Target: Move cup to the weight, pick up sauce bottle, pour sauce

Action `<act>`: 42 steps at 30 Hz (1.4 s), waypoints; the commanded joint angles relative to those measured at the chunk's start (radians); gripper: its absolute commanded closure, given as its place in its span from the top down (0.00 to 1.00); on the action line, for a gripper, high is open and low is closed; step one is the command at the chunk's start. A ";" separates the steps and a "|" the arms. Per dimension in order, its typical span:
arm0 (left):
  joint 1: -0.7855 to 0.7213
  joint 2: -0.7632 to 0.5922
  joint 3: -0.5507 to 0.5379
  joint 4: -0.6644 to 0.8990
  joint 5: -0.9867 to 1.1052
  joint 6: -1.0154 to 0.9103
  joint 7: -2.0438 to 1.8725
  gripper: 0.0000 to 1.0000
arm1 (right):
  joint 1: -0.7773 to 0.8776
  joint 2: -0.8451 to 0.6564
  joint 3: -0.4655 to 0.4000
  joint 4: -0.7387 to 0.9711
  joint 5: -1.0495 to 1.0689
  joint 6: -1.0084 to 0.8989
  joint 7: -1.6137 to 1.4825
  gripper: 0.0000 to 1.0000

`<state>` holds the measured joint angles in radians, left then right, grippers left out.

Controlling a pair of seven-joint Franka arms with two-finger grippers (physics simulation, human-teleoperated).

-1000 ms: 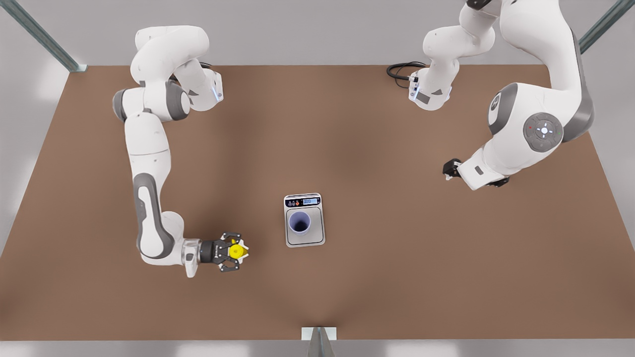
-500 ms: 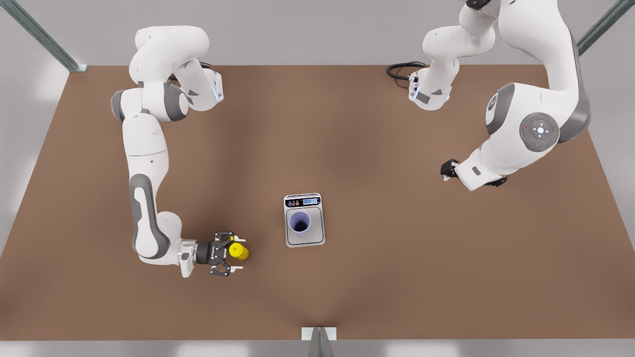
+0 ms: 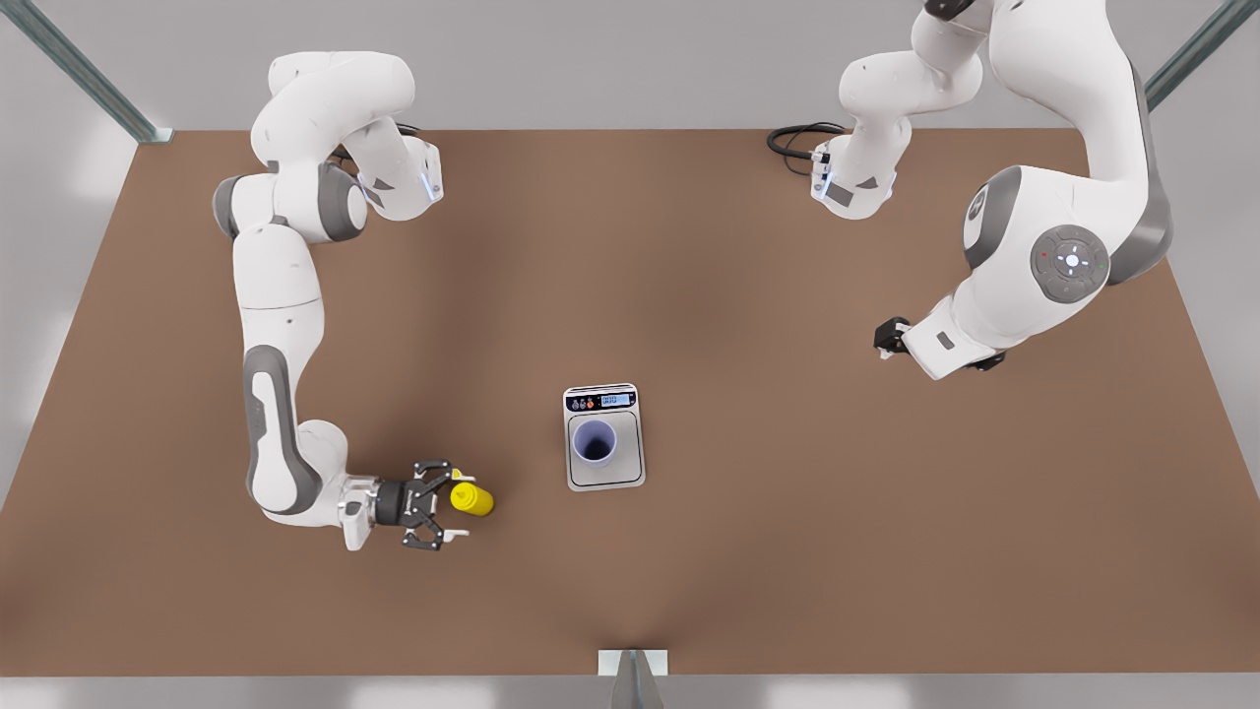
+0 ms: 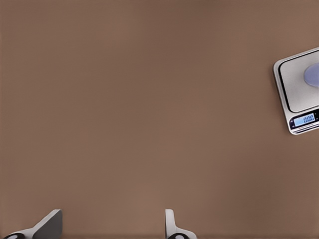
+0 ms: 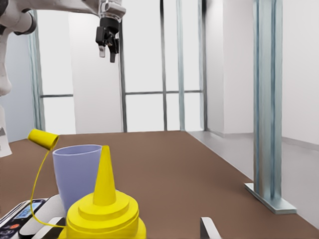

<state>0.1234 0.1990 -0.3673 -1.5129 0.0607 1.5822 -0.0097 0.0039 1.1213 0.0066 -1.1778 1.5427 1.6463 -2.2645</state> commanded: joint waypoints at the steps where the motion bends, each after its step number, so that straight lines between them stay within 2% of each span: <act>1: 0.001 -0.001 -0.001 0.000 0.001 -0.001 -0.007 1.00 | -0.004 -0.001 0.000 0.000 -0.003 -0.034 -0.030 1.00; 13: -0.001 -0.001 -0.001 0.000 -0.001 -0.005 -0.013 1.00 | -0.074 -0.006 -0.002 -0.016 -0.042 -0.114 -0.047 1.00; 17: -0.001 0.000 -0.001 0.000 -0.001 -0.004 -0.012 1.00 | -0.136 -0.026 -0.010 -0.014 -0.116 -0.131 -0.041 1.00; 20: -0.001 0.000 -0.001 0.000 -0.001 -0.004 -0.012 1.00 | -0.143 -0.116 -0.169 0.003 -0.453 -0.131 0.385 1.00; 22: -0.001 0.000 -0.001 0.000 -0.001 -0.004 -0.013 1.00 | -0.094 -0.225 -0.194 -0.002 -0.768 -0.115 1.029 1.00; 23: -0.001 0.005 -0.001 0.000 -0.001 -0.004 -0.013 1.00 | -0.029 -0.255 -0.214 -0.011 -0.889 -0.083 1.480 1.00; 24: -0.001 0.005 -0.001 0.000 -0.001 -0.005 -0.013 1.00 | 0.089 -0.285 -0.276 -0.009 -1.113 0.019 1.914 1.00; 25: -0.001 0.004 -0.001 0.002 -0.001 -0.007 -0.013 1.00 | 0.189 -0.288 -0.298 0.026 -1.349 0.049 2.102 1.00; 27: -0.002 0.002 -0.001 0.003 -0.001 -0.021 -0.015 1.00 | 0.228 -0.336 -0.284 0.050 -1.336 0.046 2.206 1.00; 29: -0.002 0.004 -0.001 0.002 -0.002 -0.021 -0.015 1.00 | 0.234 -0.517 -0.292 0.030 -1.351 -0.008 2.177 1.00; 30: -0.001 0.005 -0.001 0.002 -0.002 -0.019 -0.015 1.00 | 0.234 -0.561 -0.292 0.035 -1.403 -0.042 2.128 1.00; 32: -0.001 0.008 -0.001 0.002 -0.002 -0.019 -0.013 1.00 | 0.251 -0.627 -0.286 0.040 -1.504 -0.118 2.128 1.00; 33: -0.001 0.011 -0.001 0.002 -0.002 -0.019 -0.013 1.00 | 0.286 -0.664 -0.310 0.038 -1.518 -0.163 2.125 1.00; 35: -0.001 0.011 -0.001 0.002 -0.002 -0.019 -0.013 1.00 | 0.285 -0.704 -0.316 0.035 -1.549 -0.175 2.123 1.00; 37: -0.001 0.011 -0.001 0.002 -0.002 -0.022 -0.015 1.00 | 0.254 -0.730 -0.274 0.030 -1.558 -0.223 2.137 1.00; 38: -0.001 0.010 -0.001 0.003 -0.001 -0.027 -0.013 1.00 | 0.102 -0.755 -0.095 0.024 -1.590 -0.224 2.139 1.00; 39: -0.004 0.011 -0.001 0.002 -0.001 -0.028 -0.013 1.00 | -0.012 -0.848 0.075 -0.078 -1.678 -0.211 2.169 1.00; 40: -0.002 0.013 -0.001 0.002 -0.002 -0.028 -0.015 1.00 | -0.008 -0.914 0.078 -0.141 -1.679 -0.209 2.202 1.00; 42: 0.008 0.014 0.002 0.003 -0.005 -0.024 -0.015 1.00 | -0.008 -0.928 0.078 -0.151 -1.675 -0.211 2.203 1.00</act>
<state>0.1276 0.2139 -0.3652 -1.5097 0.0576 1.5599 -0.0215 0.0054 0.2063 0.0709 -1.3158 -0.0888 1.4684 -0.7828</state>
